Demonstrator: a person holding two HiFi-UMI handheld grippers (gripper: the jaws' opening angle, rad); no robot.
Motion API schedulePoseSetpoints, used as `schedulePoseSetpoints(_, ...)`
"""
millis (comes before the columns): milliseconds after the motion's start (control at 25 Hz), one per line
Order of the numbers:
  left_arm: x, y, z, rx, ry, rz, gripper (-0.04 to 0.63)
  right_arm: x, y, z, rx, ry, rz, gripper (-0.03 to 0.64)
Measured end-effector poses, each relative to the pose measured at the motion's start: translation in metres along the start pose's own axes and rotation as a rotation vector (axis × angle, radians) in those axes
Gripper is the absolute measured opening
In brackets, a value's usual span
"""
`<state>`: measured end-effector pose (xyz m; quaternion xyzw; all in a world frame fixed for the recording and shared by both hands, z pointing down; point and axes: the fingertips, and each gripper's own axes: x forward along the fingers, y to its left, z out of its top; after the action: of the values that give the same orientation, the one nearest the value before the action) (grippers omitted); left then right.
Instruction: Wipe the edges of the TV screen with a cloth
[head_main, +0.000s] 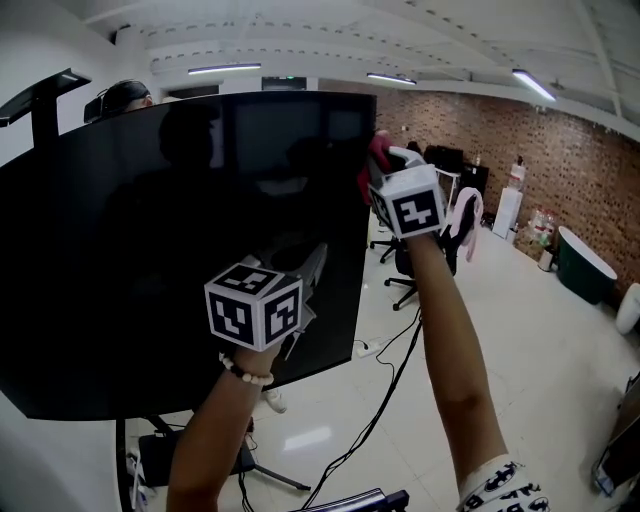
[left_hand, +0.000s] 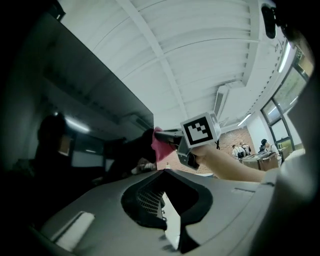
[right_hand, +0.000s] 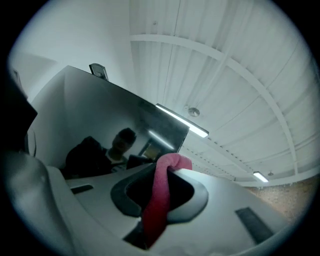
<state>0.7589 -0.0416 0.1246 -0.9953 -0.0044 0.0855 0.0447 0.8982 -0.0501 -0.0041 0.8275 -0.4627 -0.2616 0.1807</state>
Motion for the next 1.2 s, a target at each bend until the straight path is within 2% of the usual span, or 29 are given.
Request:
schedulePoseSetpoints(240,-0.009,0.002,0.038,0.062,-0.011,0.001,-0.007,0.011,-0.036,0.058,-0.076,-0.023,-0.068,0.057)
schedulePoseSetpoints(400,-0.017,0.007,0.037,0.065,-0.006,0.009,-0.006,0.015,-0.053,0.089,-0.077,-0.102,-0.078,0.058)
schedulePoseSetpoints(520,-0.027,0.018,0.037,0.059,-0.011,0.028,-0.006,0.022,-0.057,0.099,-0.056,-0.106,-0.066,0.058)
schedulePoseSetpoints(680,-0.045,0.034,0.045,0.063,-0.017,0.058,-0.006,0.023,-0.027,0.121,-0.059,-0.143,0.025,0.058)
schedulePoseSetpoints(880,-0.067,0.052,0.051,0.066,-0.023,0.096,-0.006,0.019,0.035,0.157,-0.149,-0.174,0.122,0.058)
schedulePoseSetpoints(1080,-0.098,0.065,0.060,0.068,-0.032,0.117,-0.006,0.013,0.079,0.184,-0.275,-0.178,0.135,0.058)
schedulePoseSetpoints(1200,-0.121,0.076,0.068,0.076,-0.038,0.135,-0.006,0.009,0.105,0.198,-0.281,-0.180,0.168,0.058)
